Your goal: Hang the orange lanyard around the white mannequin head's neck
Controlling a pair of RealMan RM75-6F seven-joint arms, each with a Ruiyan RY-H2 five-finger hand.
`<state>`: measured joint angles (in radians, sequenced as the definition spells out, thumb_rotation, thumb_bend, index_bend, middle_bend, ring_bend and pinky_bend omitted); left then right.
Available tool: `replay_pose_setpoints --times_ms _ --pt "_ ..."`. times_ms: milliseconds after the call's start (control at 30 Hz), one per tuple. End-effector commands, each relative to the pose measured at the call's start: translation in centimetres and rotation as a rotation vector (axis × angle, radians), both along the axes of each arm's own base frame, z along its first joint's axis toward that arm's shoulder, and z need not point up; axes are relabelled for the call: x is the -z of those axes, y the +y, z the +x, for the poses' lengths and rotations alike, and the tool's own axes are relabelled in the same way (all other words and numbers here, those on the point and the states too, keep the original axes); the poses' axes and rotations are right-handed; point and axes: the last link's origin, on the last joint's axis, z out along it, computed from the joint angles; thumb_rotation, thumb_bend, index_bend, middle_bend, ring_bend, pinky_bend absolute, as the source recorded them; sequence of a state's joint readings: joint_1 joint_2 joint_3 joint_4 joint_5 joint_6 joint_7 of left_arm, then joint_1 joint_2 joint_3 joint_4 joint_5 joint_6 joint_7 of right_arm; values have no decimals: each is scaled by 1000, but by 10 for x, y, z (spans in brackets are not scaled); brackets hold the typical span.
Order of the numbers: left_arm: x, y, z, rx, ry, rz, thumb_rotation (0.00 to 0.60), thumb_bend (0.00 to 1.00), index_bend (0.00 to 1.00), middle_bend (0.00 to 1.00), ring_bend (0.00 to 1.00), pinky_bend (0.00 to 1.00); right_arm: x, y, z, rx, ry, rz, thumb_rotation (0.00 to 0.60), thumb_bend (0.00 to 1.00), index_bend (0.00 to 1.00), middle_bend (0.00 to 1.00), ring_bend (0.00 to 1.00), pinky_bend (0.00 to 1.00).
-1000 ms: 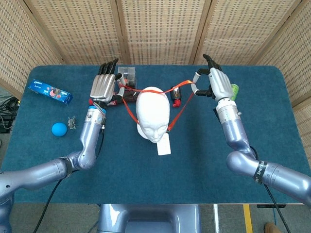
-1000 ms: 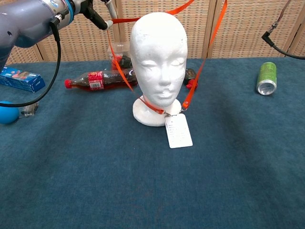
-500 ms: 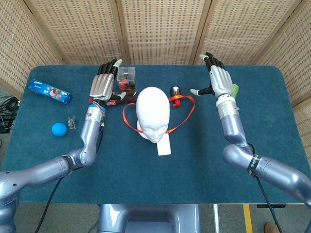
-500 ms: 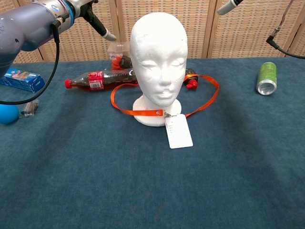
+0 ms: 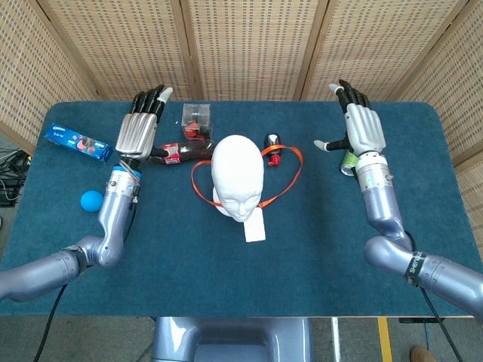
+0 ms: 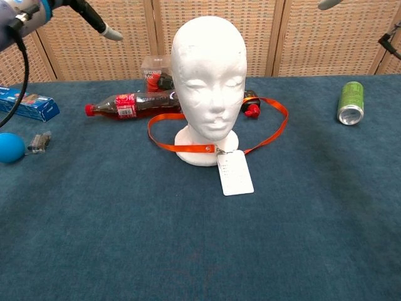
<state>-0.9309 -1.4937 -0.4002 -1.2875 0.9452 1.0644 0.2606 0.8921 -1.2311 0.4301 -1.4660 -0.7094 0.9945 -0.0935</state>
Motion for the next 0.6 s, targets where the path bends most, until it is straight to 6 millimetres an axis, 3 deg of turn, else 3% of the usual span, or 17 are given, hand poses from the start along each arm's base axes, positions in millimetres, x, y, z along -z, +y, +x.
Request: replay_pose_setpoints --times_ms 33,100,133,267,333,467,600 --pt "-27 -31 -32 -1 26 23 600 0 0 0 0 0 -20 25 -27 11 84 -42 600 117 126 171 49 0" --pt "-38 -51 -49 -12 53 26 600 0 0 0 0 0 -23 39 -41 28 139 -30 600 167 106 287 158 46" --pt "-42 -61 -56 -16 70 23 600 0 0 0 0 0 -25 46 -47 31 163 -25 600 196 89 361 242 123" --pt "-59 -102 -81 -74 116 23 600 0 0 0 0 0 -21 73 -66 37 256 1 600 317 43 616 537 588" --pt "-63 -114 -88 -98 132 24 600 0 0 0 0 0 -17 81 -72 35 285 19 600 409 35 671 597 711" --pt "-71 -140 -107 -162 164 28 600 0 0 0 0 0 -2 99 -82 16 328 99 600 621 33 710 635 795" --pt "-76 -166 -128 -239 194 34 600 0 0 0 0 0 19 116 -90 -33 373 239 600 679 44 714 635 797"
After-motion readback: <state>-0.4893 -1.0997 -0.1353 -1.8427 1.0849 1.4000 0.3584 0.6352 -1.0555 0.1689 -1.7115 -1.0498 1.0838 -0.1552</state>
